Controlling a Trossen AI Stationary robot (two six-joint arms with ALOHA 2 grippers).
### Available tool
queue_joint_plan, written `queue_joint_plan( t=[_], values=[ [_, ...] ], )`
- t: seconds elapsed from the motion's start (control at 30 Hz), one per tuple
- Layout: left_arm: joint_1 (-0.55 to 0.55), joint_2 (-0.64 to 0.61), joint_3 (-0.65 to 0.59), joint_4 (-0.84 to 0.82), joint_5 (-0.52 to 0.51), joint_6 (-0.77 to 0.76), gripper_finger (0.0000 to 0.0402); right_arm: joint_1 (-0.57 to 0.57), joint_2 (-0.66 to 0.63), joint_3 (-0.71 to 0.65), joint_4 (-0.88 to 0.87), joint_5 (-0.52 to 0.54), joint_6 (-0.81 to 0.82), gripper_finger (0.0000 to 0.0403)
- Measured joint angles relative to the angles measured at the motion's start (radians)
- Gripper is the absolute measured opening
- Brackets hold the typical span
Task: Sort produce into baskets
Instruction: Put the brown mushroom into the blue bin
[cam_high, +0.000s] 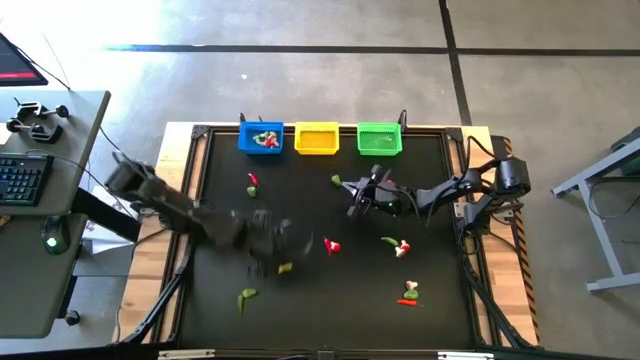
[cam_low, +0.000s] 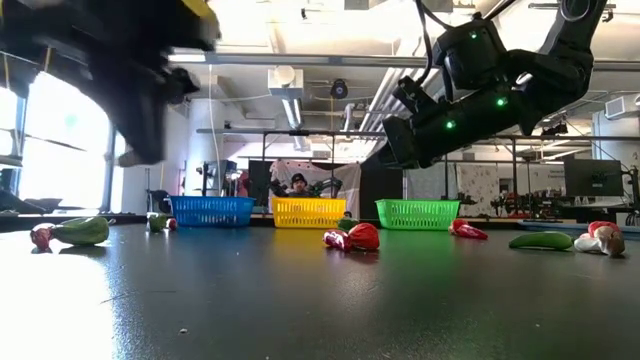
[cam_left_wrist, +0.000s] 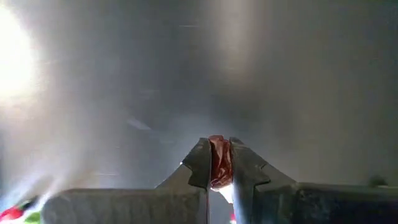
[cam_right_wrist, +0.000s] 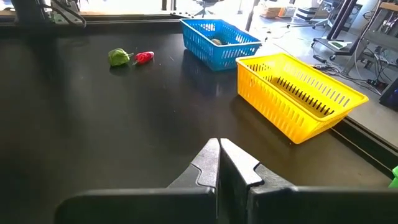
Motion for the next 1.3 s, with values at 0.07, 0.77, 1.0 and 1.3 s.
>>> queue_joint_plan(
  t=[0.07, 0.77, 1.0, 1.3],
  values=[
    [0.087, -0.058, -0.052, 0.031, -0.001, 0.027, 0.0012, 0.0, 0.0, 0.0, -0.001, 0.0, 0.0, 0.0],
    [1.185, -0.137, -0.135, 0.414, 0.028, 0.425, 0.0012, 0.0, 0.0, 0.0, -0.004, 0.0, 0.073, 0.0],
    [1.319, 0.053, 0.044, 0.238, 0.089, 0.524, 0.0012, -0.007, 0.0, 0.0, -0.004, 0.0, 0.077, 0.0],
    [1.321, 0.263, 0.2, 0.111, 0.115, 0.568, 0.0012, -0.011, 0.0, 0.0, -0.005, 0.0, 0.105, 0.0]
  ],
)
